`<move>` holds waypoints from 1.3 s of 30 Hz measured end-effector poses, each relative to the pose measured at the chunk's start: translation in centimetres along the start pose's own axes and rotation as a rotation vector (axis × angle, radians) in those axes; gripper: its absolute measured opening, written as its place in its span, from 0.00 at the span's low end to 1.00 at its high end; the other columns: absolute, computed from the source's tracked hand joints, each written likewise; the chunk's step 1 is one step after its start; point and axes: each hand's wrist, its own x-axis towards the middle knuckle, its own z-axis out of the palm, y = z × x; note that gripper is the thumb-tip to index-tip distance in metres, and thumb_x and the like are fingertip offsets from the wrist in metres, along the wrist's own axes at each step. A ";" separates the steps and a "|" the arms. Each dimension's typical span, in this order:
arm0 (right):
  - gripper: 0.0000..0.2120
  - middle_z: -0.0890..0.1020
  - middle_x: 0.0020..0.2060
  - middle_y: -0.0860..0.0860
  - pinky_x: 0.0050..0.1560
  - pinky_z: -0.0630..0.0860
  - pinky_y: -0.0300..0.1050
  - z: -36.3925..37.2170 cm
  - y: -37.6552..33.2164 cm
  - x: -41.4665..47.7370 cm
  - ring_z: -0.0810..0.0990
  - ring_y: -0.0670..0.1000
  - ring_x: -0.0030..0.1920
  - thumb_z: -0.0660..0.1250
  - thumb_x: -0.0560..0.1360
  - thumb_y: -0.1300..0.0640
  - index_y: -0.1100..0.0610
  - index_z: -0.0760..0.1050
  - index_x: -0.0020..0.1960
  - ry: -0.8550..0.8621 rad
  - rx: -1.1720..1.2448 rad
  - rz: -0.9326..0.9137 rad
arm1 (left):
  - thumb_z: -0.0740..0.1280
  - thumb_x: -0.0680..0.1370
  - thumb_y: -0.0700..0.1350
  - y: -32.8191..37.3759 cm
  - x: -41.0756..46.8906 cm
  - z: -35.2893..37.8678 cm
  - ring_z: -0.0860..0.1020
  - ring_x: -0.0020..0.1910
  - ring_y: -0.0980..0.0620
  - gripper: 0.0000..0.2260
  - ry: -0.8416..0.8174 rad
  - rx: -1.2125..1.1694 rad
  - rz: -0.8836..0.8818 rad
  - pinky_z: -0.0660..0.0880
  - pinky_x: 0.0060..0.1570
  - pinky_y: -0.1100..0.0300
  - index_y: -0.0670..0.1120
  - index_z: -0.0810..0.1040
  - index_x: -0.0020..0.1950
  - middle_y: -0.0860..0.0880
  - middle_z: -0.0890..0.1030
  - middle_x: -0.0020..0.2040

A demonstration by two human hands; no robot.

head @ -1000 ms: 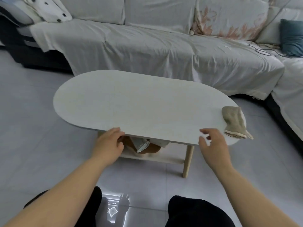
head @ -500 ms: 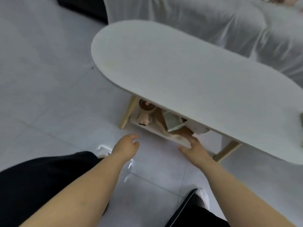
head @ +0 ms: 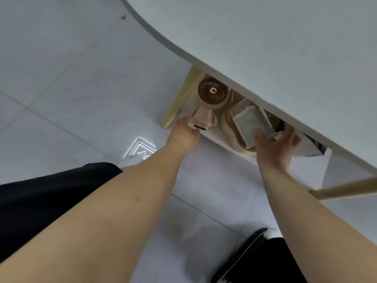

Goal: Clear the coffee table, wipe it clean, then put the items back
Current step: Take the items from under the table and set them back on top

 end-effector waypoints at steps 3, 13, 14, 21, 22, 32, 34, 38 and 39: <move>0.33 0.65 0.66 0.57 0.62 0.68 0.56 0.3 -0.2 0.3 0.67 0.61 0.65 0.67 0.70 0.48 0.56 0.58 0.69 -0.027 -0.092 -0.014 | 0.60 0.76 0.41 0.2 1.0 0.6 0.72 0.58 0.40 0.18 0.041 -0.006 0.061 0.70 0.51 0.56 0.44 0.65 0.66 0.39 0.66 0.66; 0.32 0.68 0.64 0.54 0.56 0.70 0.48 1.3 -0.6 0.6 0.68 0.54 0.58 0.69 0.70 0.52 0.57 0.59 0.68 -0.076 0.006 0.051 | 0.63 0.74 0.51 1.8 3.6 1.3 0.64 0.69 0.44 0.32 0.002 -0.094 -0.050 0.65 0.67 0.51 0.44 0.51 0.73 0.44 0.60 0.73; 0.31 0.69 0.62 0.54 0.54 0.70 0.47 1.3 -0.5 0.4 0.68 0.52 0.54 0.69 0.70 0.53 0.58 0.59 0.67 -0.080 0.028 0.053 | 0.63 0.74 0.53 2.0 3.6 1.2 0.66 0.67 0.44 0.33 0.000 -0.108 -0.072 0.67 0.65 0.50 0.44 0.51 0.72 0.43 0.62 0.72; 0.30 0.66 0.47 0.48 0.52 0.69 0.44 0.3 0.5 -0.2 0.68 0.51 0.48 0.71 0.68 0.57 0.60 0.61 0.64 -0.120 0.098 0.095 | 0.68 0.72 0.47 3.5 2.9 1.7 0.76 0.59 0.44 0.28 -0.021 -0.296 -0.216 0.73 0.60 0.53 0.39 0.61 0.67 0.41 0.75 0.62; 0.30 0.66 0.49 0.49 0.51 0.68 0.43 0.1 0.6 -0.3 0.67 0.51 0.49 0.71 0.68 0.57 0.60 0.60 0.64 -0.127 0.111 0.095 | 0.68 0.72 0.46 3.2 2.5 1.7 0.75 0.59 0.44 0.28 -0.022 -0.332 -0.230 0.73 0.60 0.53 0.38 0.61 0.67 0.41 0.74 0.62; 0.24 0.73 0.48 0.51 0.48 0.71 0.46 -2.8 2.3 -3.8 0.73 0.53 0.48 0.71 0.67 0.61 0.56 0.62 0.57 -0.284 0.307 0.125 | 0.66 0.74 0.41 -0.7 -4.3 1.0 0.77 0.41 0.51 0.10 -0.239 -0.744 -0.362 0.79 0.41 0.59 0.38 0.74 0.52 0.43 0.78 0.45; 0.24 0.74 0.48 0.50 0.50 0.72 0.46 -4.1 2.6 -5.3 0.74 0.52 0.48 0.70 0.69 0.61 0.56 0.63 0.60 -0.382 0.306 0.123 | 0.64 0.75 0.40 -0.7 -6.9 0.7 0.77 0.38 0.53 0.03 -0.275 -0.784 -0.378 0.80 0.40 0.59 0.40 0.74 0.44 0.45 0.77 0.41; 0.22 0.77 0.47 0.53 0.46 0.72 0.44 -7.6 2.3 -9.2 0.76 0.52 0.47 0.71 0.69 0.61 0.59 0.67 0.60 -0.512 0.252 0.099 | 0.61 0.76 0.37 -0.2 -12.7 -0.5 0.78 0.32 0.56 0.06 -0.353 -0.736 -0.324 0.79 0.34 0.65 0.43 0.74 0.40 0.46 0.77 0.37; 0.21 0.77 0.47 0.53 0.44 0.73 0.43 -8.6 2.0 -10.3 0.76 0.52 0.47 0.71 0.68 0.61 0.59 0.68 0.59 -0.534 0.243 0.086 | 0.61 0.76 0.37 0.0 -14.2 -1.0 0.78 0.32 0.57 0.06 -0.374 -0.722 -0.306 0.78 0.34 0.65 0.44 0.74 0.40 0.47 0.77 0.37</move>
